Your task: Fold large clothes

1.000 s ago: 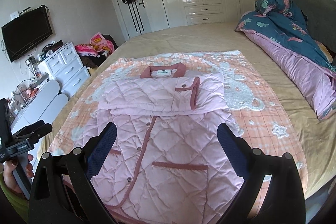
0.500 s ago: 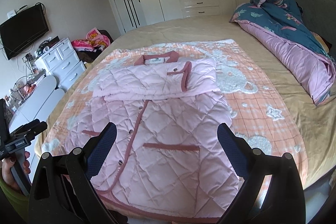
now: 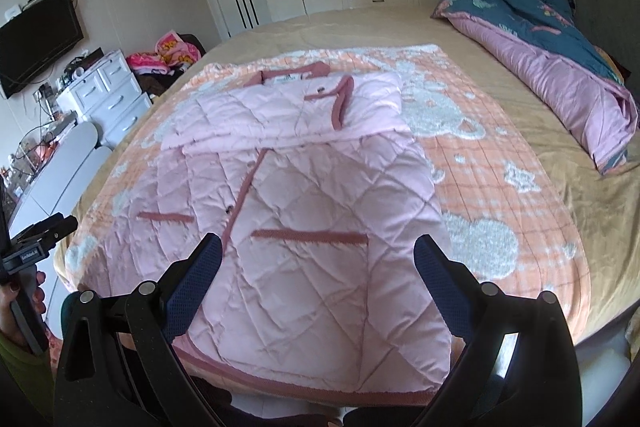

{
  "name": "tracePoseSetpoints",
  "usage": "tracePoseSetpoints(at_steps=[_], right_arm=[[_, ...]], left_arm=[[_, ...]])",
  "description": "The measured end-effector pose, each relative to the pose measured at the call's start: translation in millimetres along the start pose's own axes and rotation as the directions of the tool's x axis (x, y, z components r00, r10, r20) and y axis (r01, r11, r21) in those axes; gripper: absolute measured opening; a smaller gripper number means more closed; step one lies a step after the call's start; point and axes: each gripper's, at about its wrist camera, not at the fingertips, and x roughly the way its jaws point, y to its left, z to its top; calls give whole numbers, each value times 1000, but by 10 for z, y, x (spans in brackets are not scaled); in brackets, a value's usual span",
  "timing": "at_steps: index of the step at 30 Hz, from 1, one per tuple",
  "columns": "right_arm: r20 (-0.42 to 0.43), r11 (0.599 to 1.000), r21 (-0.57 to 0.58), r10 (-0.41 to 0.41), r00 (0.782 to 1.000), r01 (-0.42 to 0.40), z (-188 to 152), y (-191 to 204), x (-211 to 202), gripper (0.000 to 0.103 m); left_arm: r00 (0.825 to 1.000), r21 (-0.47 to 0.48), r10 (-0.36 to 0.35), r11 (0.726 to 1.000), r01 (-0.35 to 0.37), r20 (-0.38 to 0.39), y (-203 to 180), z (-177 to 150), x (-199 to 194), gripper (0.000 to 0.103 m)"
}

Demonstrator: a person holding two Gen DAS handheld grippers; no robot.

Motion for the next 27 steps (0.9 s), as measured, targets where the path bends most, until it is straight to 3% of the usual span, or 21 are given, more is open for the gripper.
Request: tracePoseSetpoints(at_steps=[27], right_arm=[[-112, 990, 107, -84, 990, 96, -522, -700, 256, 96]], left_arm=[[988, -113, 69, 990, -85, -139, 856, -464, 347, 94]])
